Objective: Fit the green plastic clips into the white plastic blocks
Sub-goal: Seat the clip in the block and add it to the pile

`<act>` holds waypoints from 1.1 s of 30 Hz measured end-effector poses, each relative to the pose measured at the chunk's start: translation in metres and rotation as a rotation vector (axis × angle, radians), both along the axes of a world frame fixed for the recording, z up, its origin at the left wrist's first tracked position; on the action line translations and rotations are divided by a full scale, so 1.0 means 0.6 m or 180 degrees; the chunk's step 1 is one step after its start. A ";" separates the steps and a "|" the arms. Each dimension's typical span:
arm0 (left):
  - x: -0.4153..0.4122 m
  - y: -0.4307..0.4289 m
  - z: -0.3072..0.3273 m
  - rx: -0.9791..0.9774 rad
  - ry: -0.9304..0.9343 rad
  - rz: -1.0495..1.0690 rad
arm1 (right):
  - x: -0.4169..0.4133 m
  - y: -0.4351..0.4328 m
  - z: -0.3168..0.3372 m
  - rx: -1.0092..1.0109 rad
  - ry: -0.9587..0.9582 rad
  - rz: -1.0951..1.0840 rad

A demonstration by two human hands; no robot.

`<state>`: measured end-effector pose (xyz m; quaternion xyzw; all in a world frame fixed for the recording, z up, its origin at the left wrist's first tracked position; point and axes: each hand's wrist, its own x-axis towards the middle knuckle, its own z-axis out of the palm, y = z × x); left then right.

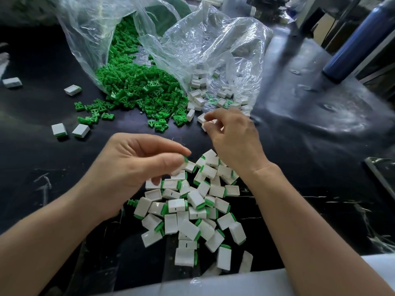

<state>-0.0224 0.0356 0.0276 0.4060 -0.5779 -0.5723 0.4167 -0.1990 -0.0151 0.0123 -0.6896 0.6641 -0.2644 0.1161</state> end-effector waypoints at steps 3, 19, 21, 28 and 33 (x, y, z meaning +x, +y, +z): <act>-0.001 0.006 0.002 0.0058 -0.0136 -0.0254 | -0.001 -0.008 -0.004 0.0116 0.0220 -0.0007; 0.001 -0.012 -0.013 0.0382 -0.0193 0.0487 | -0.003 -0.015 -0.017 0.0245 0.0738 0.0164; 0.003 -0.015 -0.017 0.0423 -0.0190 0.0603 | -0.002 -0.015 -0.018 0.0256 0.0745 0.0191; 0.000 -0.019 -0.017 0.0629 0.0097 0.0768 | 0.028 0.012 0.013 -0.0062 -0.0885 0.0868; 0.002 -0.019 -0.013 0.0560 0.0105 0.0810 | 0.054 0.031 0.007 0.0246 -0.1308 0.1518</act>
